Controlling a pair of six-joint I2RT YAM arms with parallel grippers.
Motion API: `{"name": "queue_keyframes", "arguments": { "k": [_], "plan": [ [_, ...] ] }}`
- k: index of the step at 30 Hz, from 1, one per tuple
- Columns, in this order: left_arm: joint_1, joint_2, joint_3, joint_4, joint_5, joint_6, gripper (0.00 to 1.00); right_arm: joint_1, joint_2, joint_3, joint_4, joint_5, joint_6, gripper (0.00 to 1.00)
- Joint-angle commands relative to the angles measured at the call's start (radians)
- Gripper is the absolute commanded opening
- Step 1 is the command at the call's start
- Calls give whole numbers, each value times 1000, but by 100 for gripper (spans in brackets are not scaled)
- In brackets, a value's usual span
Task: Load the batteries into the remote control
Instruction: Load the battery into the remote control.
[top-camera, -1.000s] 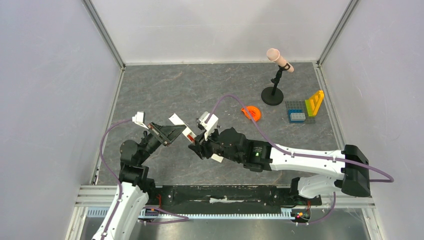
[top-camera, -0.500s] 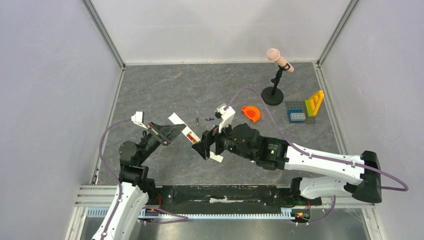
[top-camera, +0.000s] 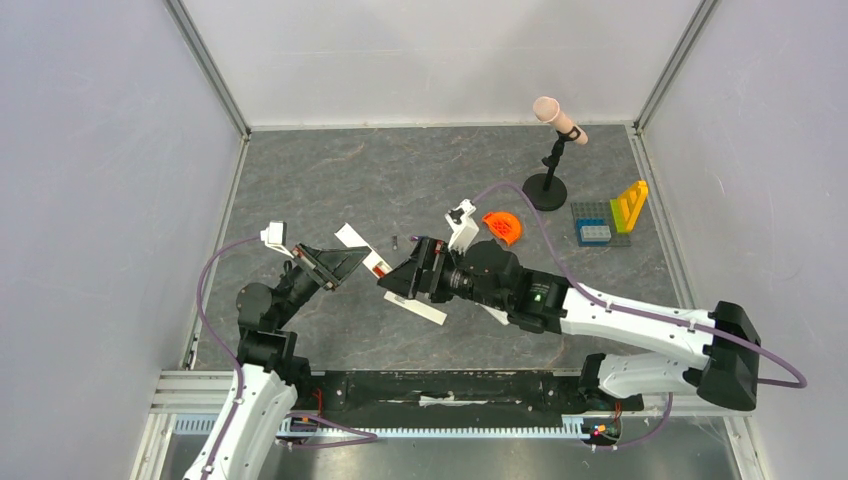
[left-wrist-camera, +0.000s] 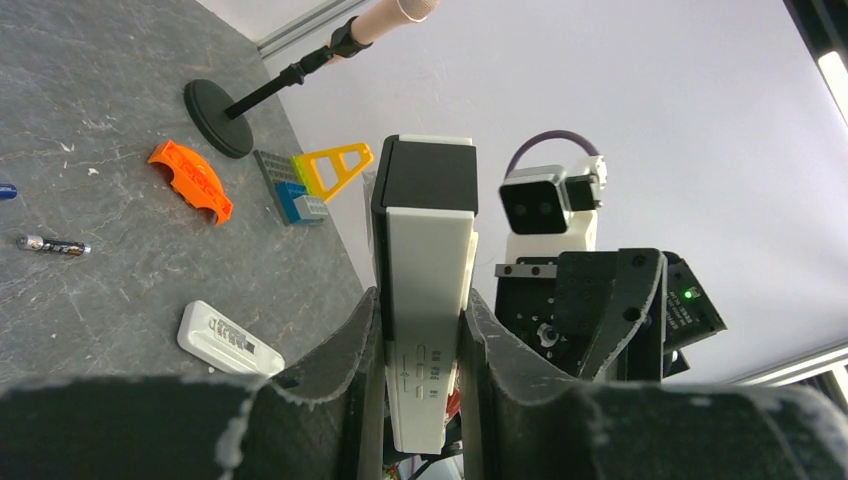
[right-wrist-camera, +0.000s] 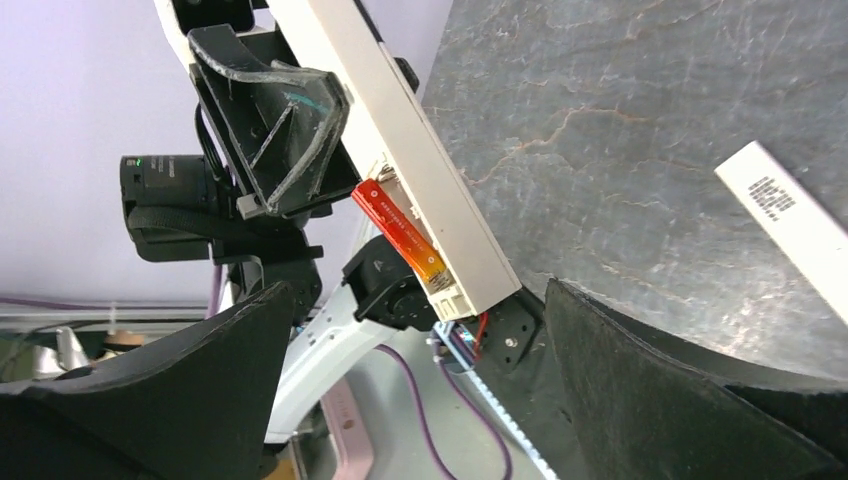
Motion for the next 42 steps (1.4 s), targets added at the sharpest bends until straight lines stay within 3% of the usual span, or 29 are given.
{"name": "queue_keyframes", "arguments": {
  "k": [1, 31, 42],
  "plan": [
    [4, -7, 50, 58, -1, -13, 2, -3, 22, -19, 132, -8, 164, 98],
    [4, -9, 57, 55, 61, 33, 2, -48, 137, 26, 203, -69, 276, 98],
    [3, -22, 57, 62, 60, 24, 2, -48, 134, -19, 218, -78, 298, 76]
  ]
}}
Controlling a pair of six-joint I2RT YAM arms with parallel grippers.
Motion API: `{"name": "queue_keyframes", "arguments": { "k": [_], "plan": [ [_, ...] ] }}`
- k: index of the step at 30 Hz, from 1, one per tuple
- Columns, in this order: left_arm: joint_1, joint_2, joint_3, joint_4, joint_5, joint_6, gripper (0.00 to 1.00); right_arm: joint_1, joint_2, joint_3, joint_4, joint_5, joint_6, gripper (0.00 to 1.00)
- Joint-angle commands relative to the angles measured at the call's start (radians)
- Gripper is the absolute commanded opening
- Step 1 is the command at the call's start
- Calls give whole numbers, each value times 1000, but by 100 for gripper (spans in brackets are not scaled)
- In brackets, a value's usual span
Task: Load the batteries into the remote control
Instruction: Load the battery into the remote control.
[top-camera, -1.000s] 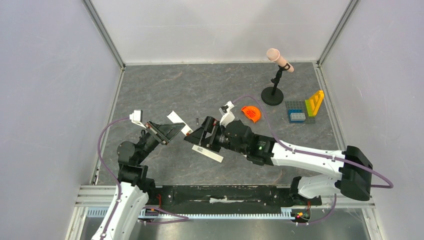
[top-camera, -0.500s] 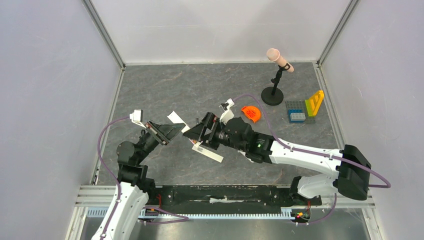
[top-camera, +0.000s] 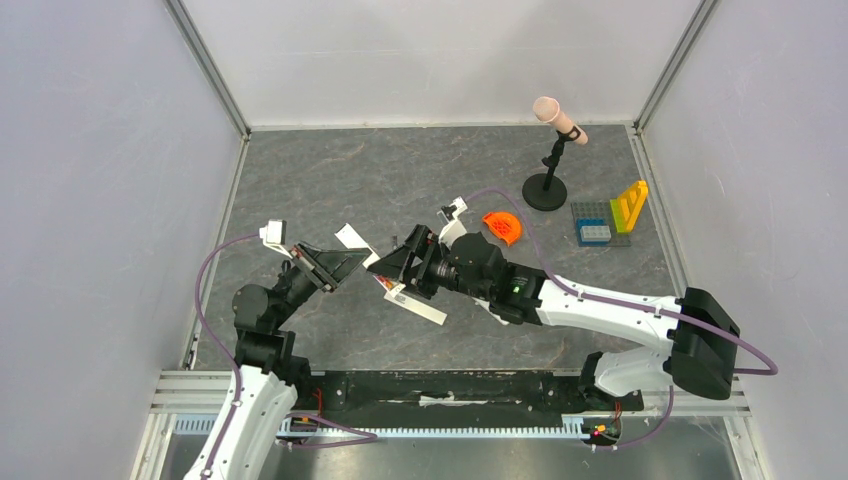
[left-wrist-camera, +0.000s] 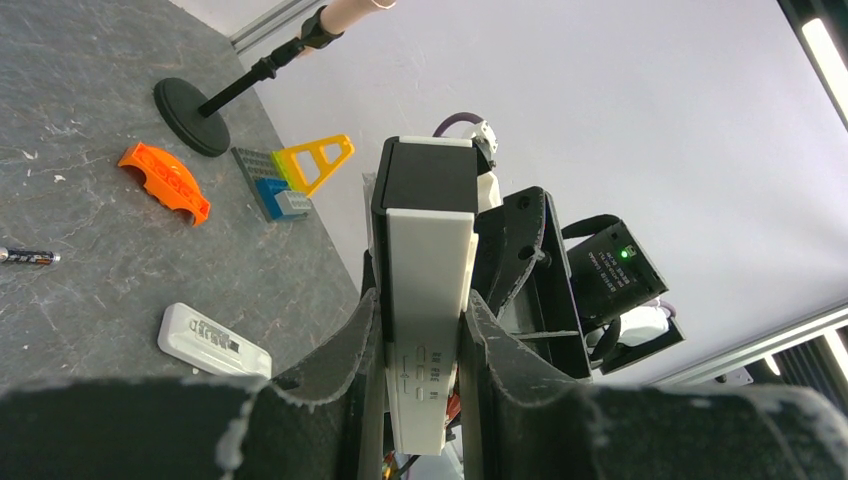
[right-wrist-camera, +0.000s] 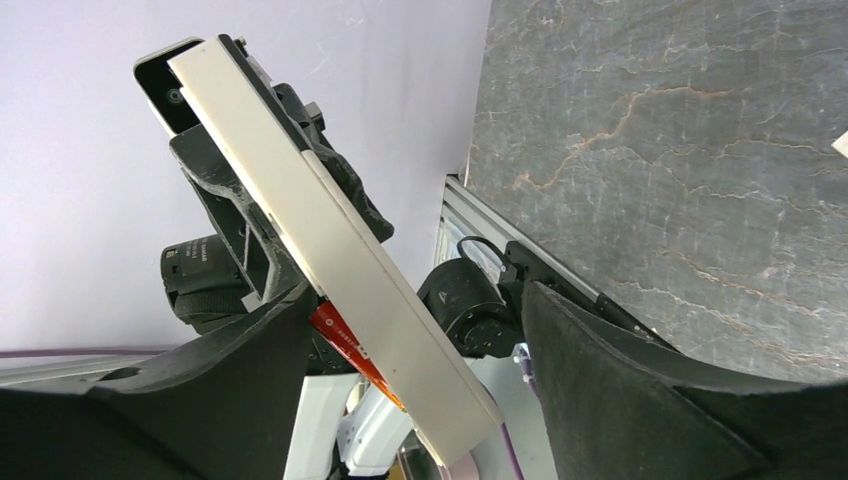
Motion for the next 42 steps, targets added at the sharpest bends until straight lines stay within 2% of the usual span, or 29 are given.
{"name": "queue_keyframes", "arguments": {
  "k": [1, 8, 16, 25, 28, 31, 33, 34, 36, 38, 42],
  "plan": [
    [3, -8, 29, 61, 15, 16, 2, -2, -4, -15, 48, -30, 18, 74],
    [4, 5, 29, 76, -4, -86, 2, -1, -5, -40, 44, -39, 16, 63],
    [4, 15, 54, 74, 2, -181, 2, -2, -7, -59, 49, -20, -18, 56],
    [4, 53, 43, 69, -2, -373, 2, -2, -15, -72, 54, -16, -78, 46],
    [4, 50, 43, 66, -7, -408, 2, -2, -22, -85, 59, -16, -89, 41],
    [4, 45, 43, 43, -13, -416, 2, -2, -28, -95, 70, -16, -94, 39],
    [4, 40, 43, 29, -15, -406, 2, -2, -31, -93, 80, -16, -97, 47],
    [3, 37, 43, 19, -15, -396, 2, -2, -33, -91, 85, -16, -97, 55],
    [4, 27, 45, -6, -14, -360, 2, -2, -37, -85, 105, -16, -100, 79],
    [3, 18, 55, -51, -10, -309, 2, -8, -44, -73, 117, -30, -106, 92],
    [3, 8, 69, -139, -3, -215, 2, -21, -74, -74, 160, -54, -124, 98]
  ]
}}
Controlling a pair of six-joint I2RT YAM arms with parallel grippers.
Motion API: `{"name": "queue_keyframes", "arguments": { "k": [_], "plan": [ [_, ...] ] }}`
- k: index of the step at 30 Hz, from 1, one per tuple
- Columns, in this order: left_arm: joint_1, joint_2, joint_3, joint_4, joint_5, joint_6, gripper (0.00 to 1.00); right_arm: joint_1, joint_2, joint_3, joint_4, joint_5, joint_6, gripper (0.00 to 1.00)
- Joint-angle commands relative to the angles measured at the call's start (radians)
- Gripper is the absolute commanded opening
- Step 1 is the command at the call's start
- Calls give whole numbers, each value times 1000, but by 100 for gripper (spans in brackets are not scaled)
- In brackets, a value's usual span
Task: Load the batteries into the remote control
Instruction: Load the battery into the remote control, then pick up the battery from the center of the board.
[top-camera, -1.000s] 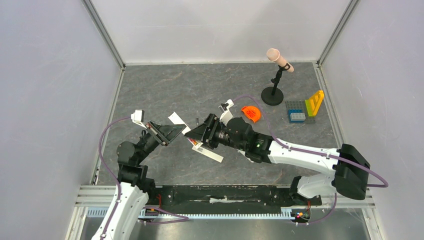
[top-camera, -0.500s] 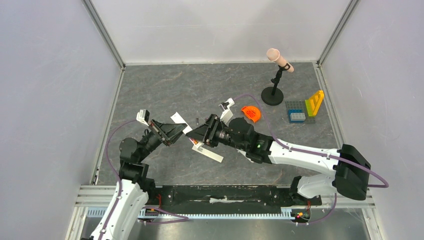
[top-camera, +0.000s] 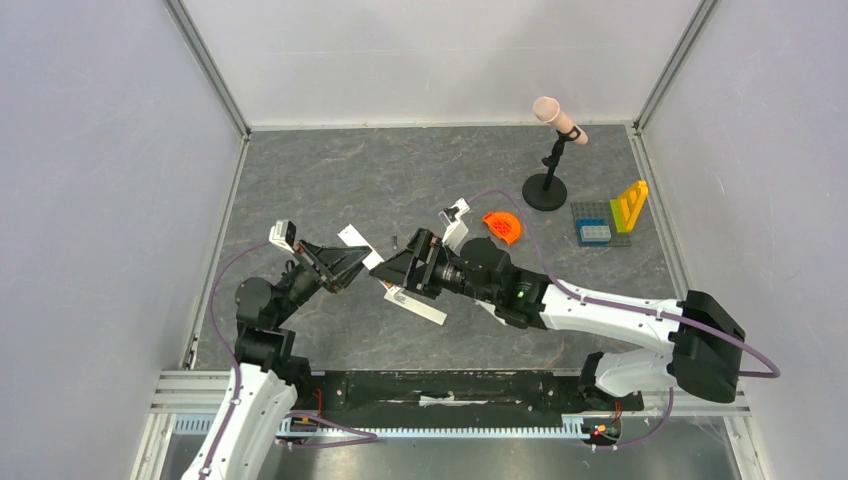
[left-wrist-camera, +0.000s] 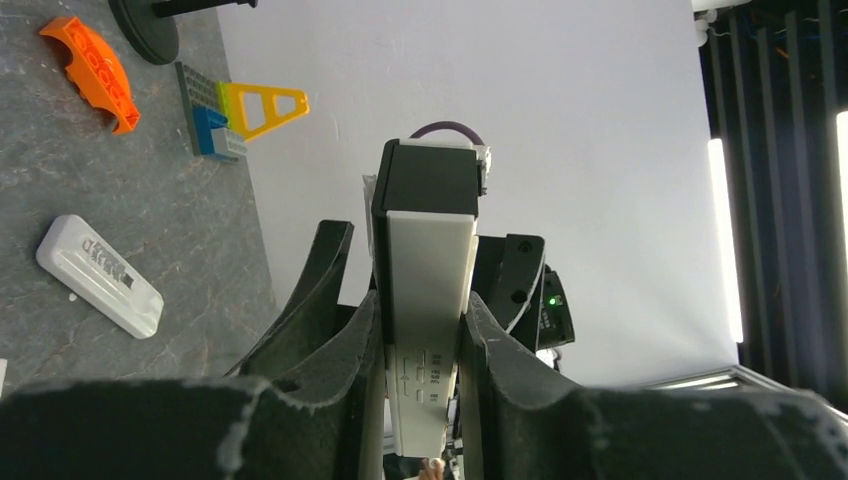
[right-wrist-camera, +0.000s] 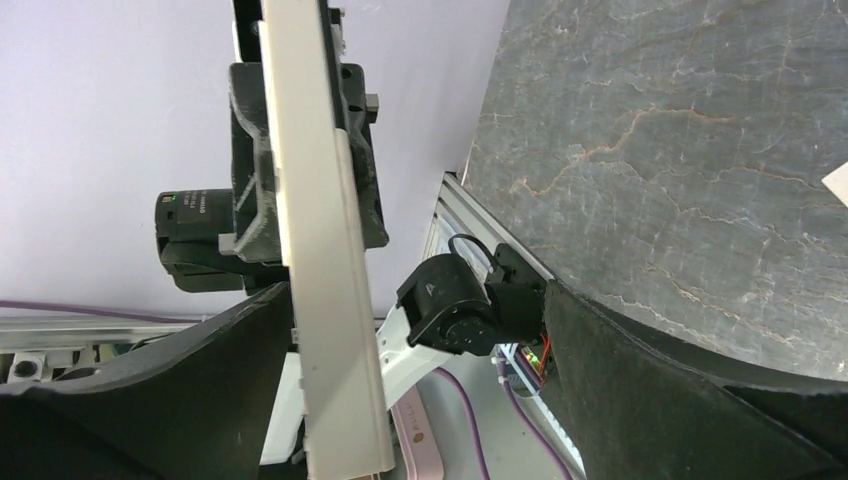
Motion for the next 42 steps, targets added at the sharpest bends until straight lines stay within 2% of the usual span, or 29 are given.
{"name": "queue_keyframes", "arguments": {
  "k": [1, 9, 13, 16, 21, 28, 36, 42],
  "plan": [
    [5, -17, 52, -67, -5, 110, 2, -20, -62, -1, 47, -26, -39, 98],
    [4, -21, 55, -124, -12, 234, 2, -77, -168, -52, 20, -58, -159, 96],
    [5, -26, 112, -333, -68, 392, 2, -120, -199, -32, -179, 17, -390, 91],
    [5, -18, 150, -484, -109, 500, 2, -143, -166, 25, -377, 165, -588, 88],
    [5, 2, 181, -563, -126, 596, 2, -171, -12, 143, -525, 231, -856, 90],
    [5, -11, 208, -615, -113, 705, 2, -229, 223, 269, -558, 220, -1093, 84],
    [5, -13, 263, -755, -189, 778, 2, -282, 461, 457, -527, 154, -1109, 68],
    [5, -5, 305, -806, -211, 790, 2, -282, 628, 595, -496, 136, -1161, 67]
  ]
}}
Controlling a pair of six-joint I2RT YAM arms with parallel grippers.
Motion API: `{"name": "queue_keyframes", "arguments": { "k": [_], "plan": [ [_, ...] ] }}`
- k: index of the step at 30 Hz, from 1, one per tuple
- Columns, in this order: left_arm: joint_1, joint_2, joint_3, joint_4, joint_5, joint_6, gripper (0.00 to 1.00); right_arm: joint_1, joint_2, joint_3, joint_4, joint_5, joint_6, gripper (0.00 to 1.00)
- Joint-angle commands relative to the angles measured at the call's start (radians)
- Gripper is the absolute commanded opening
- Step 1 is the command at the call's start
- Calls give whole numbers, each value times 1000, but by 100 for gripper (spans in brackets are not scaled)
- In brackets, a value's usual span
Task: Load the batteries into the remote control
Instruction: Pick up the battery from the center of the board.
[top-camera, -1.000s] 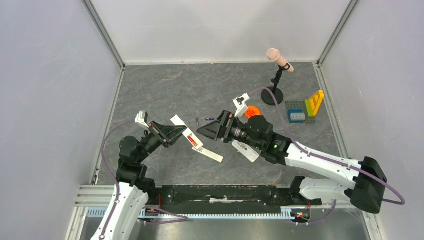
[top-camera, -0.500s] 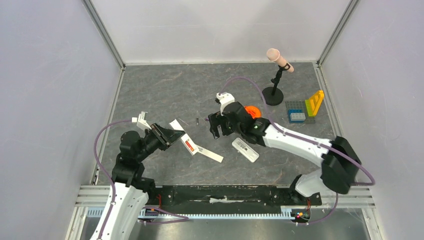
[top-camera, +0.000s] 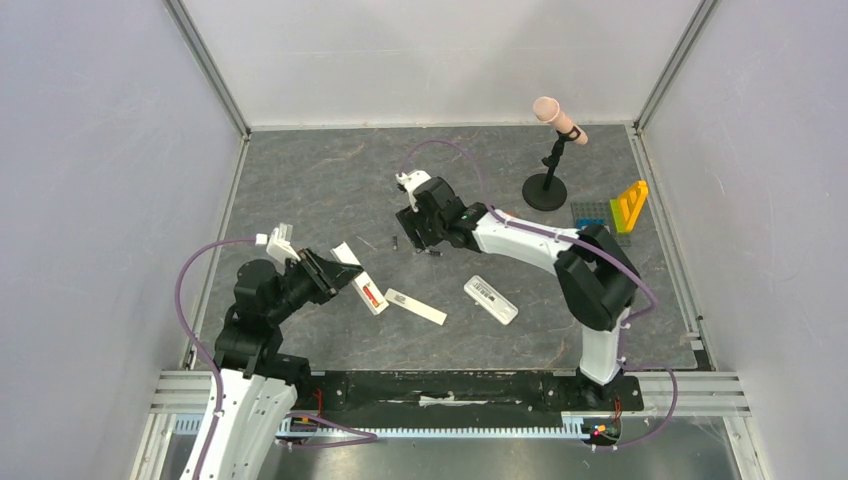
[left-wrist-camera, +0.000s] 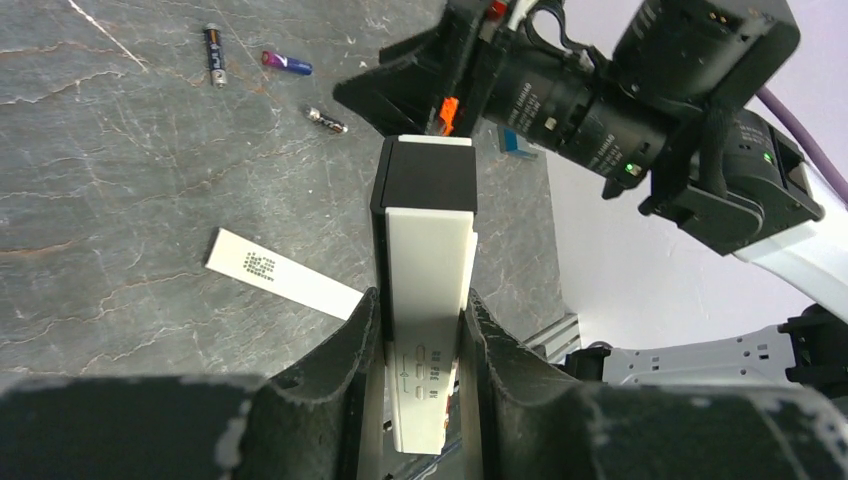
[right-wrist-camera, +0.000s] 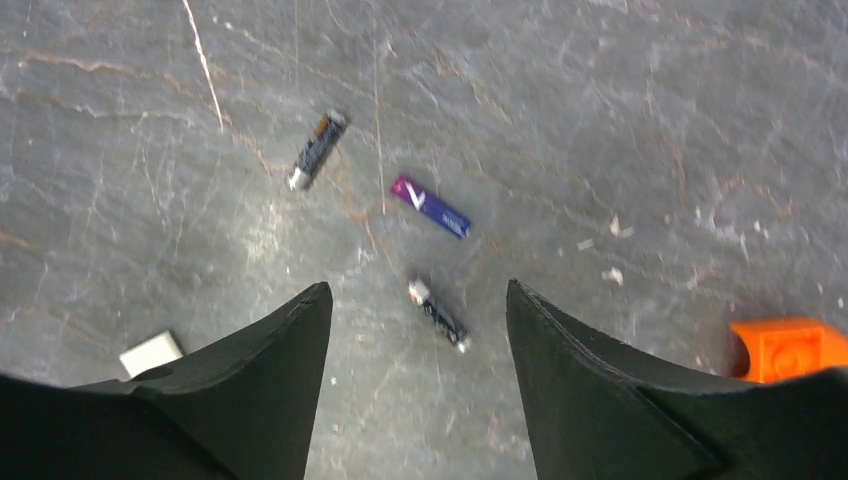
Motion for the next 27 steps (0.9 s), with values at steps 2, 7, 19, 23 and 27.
{"name": "queue_keyframes", "arguments": {
  "k": [2, 7, 19, 23, 27],
  "plan": [
    [5, -2, 79, -59, -41, 70, 2, 4, 121, 135, 44, -34, -104, 69],
    [5, 0, 94, -98, -39, 84, 2, -9, 182, 169, 38, -115, -268, 71],
    [5, 23, 66, -48, -20, 69, 2, -99, 296, 298, -167, -331, -488, 59],
    [5, 31, 34, 16, -5, 33, 2, -106, 333, 326, -201, -342, -524, 52],
    [5, 50, 22, 41, 0, 18, 2, -106, 365, 346, -214, -354, -529, 40]
  ]
}}
